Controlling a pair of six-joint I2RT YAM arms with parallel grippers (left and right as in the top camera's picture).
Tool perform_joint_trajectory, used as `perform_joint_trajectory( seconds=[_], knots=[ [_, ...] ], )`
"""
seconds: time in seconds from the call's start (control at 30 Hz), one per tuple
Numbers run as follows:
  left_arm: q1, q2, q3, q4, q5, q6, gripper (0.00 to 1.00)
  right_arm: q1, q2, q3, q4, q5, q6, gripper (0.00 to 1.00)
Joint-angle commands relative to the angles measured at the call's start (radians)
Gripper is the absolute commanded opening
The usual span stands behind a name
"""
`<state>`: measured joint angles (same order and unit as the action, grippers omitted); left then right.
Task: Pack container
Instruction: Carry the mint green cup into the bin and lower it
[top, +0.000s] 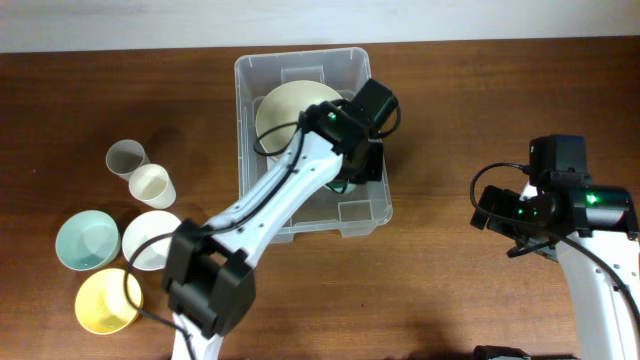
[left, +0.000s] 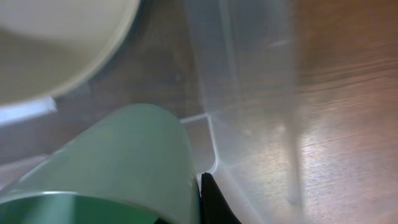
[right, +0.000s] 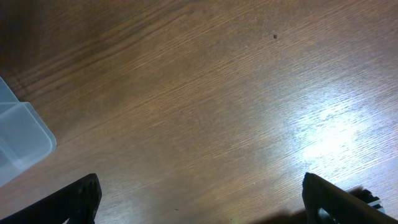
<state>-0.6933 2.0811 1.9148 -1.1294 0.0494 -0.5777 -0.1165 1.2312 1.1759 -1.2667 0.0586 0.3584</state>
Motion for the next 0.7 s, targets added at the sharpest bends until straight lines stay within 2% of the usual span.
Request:
perform_joint_trajectory(
  seconds=[0.0,0.13,0.57,0.67],
  knots=[
    [0.001,0.045,-0.005,-0.016,0.042,-0.098,0.01,-0.001,-0.006,-0.003,0.000,-0.002,-0.007,0.99],
    [0.001,0.068,-0.005,-0.015,0.045,-0.153,0.01,-0.001,-0.006,-0.003,0.000,-0.002,-0.007,0.99],
    [-0.021,0.069,-0.005,-0.010,0.045,-0.151,0.05,-0.001,-0.006,-0.003,-0.001,-0.002,-0.007,0.99],
    [-0.037,0.068,-0.005,-0.009,0.044,-0.151,0.16,-0.001,-0.006,-0.003,-0.001,-0.002,-0.007,0.99]
  ],
)
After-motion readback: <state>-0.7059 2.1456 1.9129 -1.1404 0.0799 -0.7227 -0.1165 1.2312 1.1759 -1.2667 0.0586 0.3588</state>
